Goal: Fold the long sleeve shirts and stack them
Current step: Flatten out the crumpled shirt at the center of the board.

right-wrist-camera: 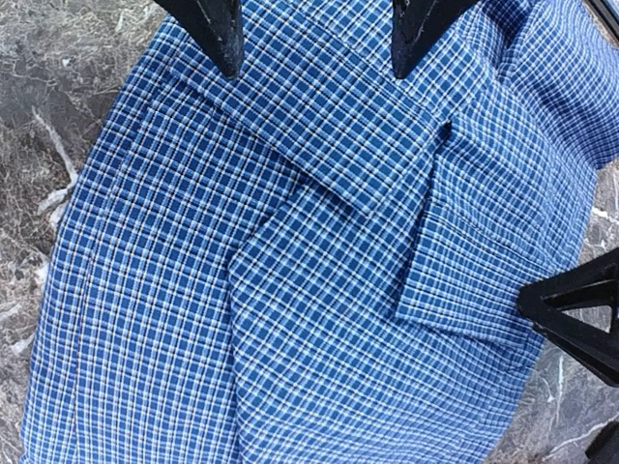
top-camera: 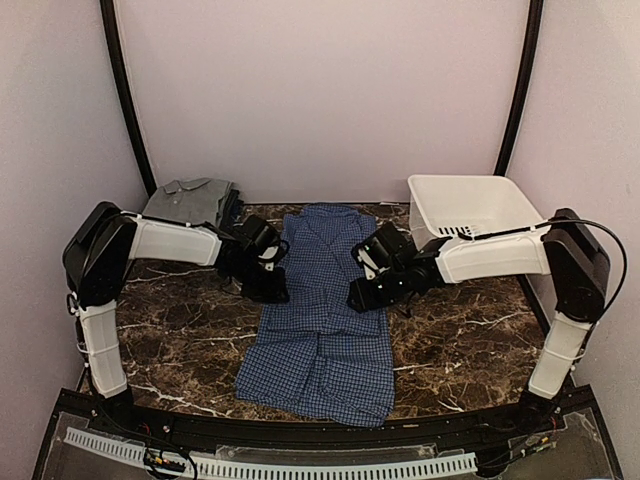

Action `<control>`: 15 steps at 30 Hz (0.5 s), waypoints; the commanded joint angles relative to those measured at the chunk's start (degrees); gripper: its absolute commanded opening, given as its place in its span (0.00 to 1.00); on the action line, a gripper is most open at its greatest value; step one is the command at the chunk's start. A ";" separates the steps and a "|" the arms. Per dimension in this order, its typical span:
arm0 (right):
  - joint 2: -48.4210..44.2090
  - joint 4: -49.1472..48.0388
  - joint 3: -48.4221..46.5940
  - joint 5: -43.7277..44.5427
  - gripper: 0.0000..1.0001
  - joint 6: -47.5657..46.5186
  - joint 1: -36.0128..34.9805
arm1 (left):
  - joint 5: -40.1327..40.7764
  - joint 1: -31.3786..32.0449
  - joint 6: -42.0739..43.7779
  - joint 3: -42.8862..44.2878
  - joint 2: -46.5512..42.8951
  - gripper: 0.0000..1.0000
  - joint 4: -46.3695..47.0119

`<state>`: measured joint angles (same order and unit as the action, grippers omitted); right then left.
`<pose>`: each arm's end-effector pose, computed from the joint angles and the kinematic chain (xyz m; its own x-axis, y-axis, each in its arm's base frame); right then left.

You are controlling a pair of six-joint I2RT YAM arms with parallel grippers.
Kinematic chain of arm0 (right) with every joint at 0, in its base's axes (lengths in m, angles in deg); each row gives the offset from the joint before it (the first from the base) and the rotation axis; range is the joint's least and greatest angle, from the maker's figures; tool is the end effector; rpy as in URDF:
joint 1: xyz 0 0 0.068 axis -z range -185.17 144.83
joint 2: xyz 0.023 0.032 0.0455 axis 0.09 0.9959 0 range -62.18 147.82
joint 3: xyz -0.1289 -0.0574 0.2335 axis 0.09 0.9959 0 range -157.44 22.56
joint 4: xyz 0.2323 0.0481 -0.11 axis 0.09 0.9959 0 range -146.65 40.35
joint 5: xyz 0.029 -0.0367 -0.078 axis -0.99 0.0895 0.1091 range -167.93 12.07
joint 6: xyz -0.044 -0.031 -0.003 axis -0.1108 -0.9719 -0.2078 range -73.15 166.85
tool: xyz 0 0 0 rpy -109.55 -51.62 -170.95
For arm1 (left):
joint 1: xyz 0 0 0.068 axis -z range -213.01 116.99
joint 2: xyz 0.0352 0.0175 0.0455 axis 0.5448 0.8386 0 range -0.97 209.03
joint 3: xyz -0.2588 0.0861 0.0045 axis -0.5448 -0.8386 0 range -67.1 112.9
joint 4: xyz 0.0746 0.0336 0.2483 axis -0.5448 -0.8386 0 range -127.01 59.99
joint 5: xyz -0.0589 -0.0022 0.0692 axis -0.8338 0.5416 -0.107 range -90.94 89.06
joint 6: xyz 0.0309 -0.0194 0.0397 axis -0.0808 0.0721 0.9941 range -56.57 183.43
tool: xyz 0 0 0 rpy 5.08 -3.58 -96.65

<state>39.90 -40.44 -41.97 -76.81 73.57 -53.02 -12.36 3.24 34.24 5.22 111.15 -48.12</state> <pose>0.2494 0.2747 0.1815 -0.8132 -0.2288 -0.5352 -0.4120 0.8757 0.2516 0.3215 -0.2445 0.1551 -0.9205 0.0821 -0.3820 0.2468 0.8801 -0.4055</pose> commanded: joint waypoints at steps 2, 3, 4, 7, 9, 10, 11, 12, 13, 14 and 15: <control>2.10 -1.68 0.06 0.00 0.49 0.17 0.13 | 0.44 0.57 1.60 2.53 -0.05 0.18 -1.61; 2.33 -1.78 0.09 -0.11 0.49 0.17 0.13 | 0.46 0.57 1.64 2.91 -0.10 0.15 -1.73; 2.41 -1.79 0.23 -0.15 0.49 0.17 0.18 | 0.45 0.58 1.78 3.20 -0.12 0.13 -2.03; 2.83 -1.98 0.51 -0.25 0.49 0.26 0.13 | 0.52 0.60 2.14 3.73 -0.48 0.08 -2.44; 3.01 -2.03 0.74 -0.32 0.49 0.26 0.14 | 0.75 0.58 2.39 3.98 -0.64 0.07 -2.81; 3.12 -2.14 0.91 -0.41 0.49 0.28 0.13 | 0.94 0.60 2.43 4.11 -0.71 0.05 -2.98; 3.24 -2.34 1.10 -0.49 0.49 0.28 0.13 | 1.46 0.59 2.48 4.13 -0.78 0.04 -3.29; 3.35 -2.34 1.25 -0.57 0.49 0.26 0.13 | 1.97 0.62 2.48 4.08 -1.00 0.03 -3.40; 3.60 -2.40 1.45 -0.75 0.49 0.26 0.13 | 2.08 0.61 2.58 4.03 -1.19 0.03 -3.42; 3.71 -2.47 1.69 -0.86 0.49 0.27 0.13 | 2.49 0.59 2.61 4.03 -1.39 0.03 -3.55; 3.85 -2.68 1.88 -0.86 0.48 0.33 0.15 | 2.87 0.62 2.64 4.08 -1.69 0.03 -3.87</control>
<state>42.59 -41.10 -41.25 -76.98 73.57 -53.02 -11.45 3.57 35.93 7.97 111.32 -49.87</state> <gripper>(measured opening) 0.486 0.030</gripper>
